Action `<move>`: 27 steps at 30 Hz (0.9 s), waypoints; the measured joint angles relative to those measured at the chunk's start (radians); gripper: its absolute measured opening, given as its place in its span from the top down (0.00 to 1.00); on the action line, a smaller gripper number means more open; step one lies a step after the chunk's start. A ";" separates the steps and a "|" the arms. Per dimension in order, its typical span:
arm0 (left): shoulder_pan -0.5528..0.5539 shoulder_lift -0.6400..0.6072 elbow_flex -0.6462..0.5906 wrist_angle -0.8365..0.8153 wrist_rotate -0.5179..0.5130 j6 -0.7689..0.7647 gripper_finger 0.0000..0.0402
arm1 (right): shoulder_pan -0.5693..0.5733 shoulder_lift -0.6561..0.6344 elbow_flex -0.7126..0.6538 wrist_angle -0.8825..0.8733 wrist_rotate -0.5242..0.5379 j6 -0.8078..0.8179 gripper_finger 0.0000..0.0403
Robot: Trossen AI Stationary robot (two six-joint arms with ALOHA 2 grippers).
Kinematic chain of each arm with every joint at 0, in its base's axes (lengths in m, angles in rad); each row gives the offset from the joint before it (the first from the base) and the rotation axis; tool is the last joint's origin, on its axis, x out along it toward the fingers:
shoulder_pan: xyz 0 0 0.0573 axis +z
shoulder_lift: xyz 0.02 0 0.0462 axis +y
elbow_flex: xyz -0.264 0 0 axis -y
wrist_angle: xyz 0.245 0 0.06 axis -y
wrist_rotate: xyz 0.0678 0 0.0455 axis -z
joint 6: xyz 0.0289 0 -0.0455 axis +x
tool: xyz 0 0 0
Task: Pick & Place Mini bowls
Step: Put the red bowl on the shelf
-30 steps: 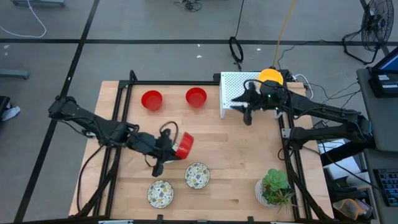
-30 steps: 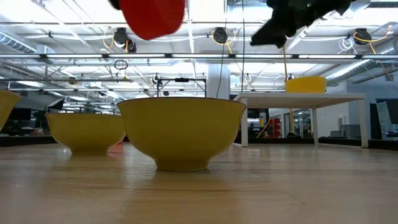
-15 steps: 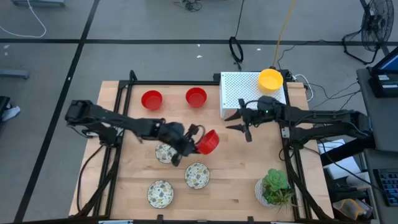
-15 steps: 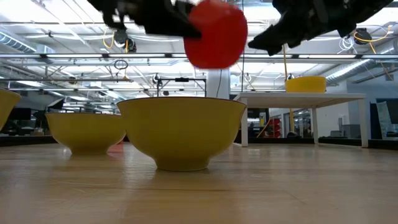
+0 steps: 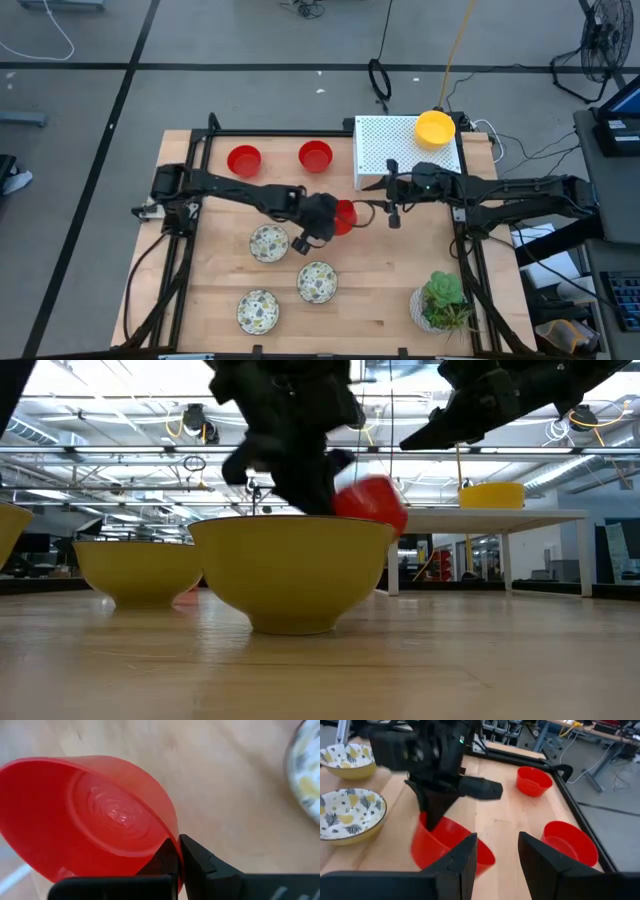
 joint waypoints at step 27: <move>-0.007 0.111 0.091 -0.106 -0.090 -0.274 0.88 | 0.000 0.000 0.000 -0.044 0.002 0.029 0.68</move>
